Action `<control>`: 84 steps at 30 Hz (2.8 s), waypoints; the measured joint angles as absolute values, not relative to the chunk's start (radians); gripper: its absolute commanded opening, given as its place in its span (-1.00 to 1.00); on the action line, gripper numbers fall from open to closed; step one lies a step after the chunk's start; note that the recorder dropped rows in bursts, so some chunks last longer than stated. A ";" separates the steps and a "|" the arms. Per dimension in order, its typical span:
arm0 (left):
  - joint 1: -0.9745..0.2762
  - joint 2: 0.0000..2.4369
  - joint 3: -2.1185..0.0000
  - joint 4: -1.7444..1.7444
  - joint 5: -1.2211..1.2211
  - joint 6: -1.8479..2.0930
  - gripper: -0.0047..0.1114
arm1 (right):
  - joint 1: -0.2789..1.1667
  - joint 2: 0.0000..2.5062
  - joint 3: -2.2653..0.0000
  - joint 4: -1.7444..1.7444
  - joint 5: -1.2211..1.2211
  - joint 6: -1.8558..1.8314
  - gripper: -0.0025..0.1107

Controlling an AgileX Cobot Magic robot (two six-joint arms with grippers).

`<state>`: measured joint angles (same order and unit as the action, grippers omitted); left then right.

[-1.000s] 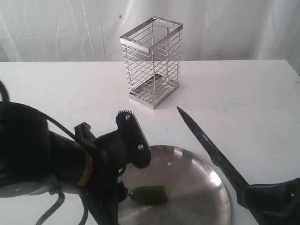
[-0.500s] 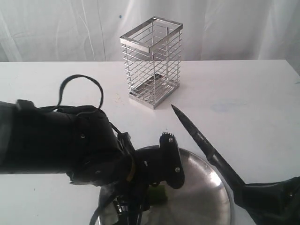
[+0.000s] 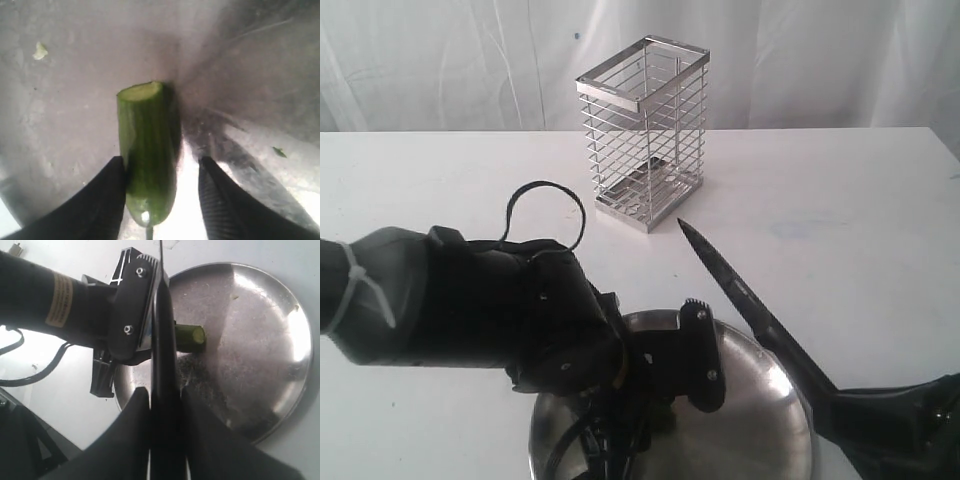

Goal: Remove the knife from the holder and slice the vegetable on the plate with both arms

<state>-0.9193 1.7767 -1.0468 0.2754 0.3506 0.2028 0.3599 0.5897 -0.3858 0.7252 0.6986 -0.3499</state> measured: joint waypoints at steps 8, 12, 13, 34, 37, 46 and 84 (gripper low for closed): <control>-0.860 1.807 -1.047 0.229 0.302 0.206 -0.12 | 0.360 0.590 -0.386 0.761 0.699 -0.385 -0.96; -0.859 1.822 -1.049 0.153 0.269 0.193 -0.37 | 0.360 0.590 -0.386 0.761 0.699 -0.395 -0.96; -0.858 1.824 -1.051 0.136 0.265 0.174 -0.42 | 0.360 0.590 -0.386 0.754 0.699 -0.400 -0.96; -0.856 1.836 -1.112 0.075 0.290 -0.319 -0.16 | 0.360 0.900 -0.505 0.326 0.772 -0.297 -0.96; -0.856 1.836 -1.061 0.071 0.214 -0.350 -0.13 | 0.360 0.919 -0.505 0.345 0.770 -0.349 -0.96; -0.856 1.774 -1.057 0.071 0.194 -0.358 0.06 | 0.360 0.919 -0.505 0.433 0.770 -0.495 -0.96; -0.803 1.616 -1.054 0.239 0.253 -0.437 0.05 | 0.443 1.178 -0.519 0.449 0.648 -0.564 -0.96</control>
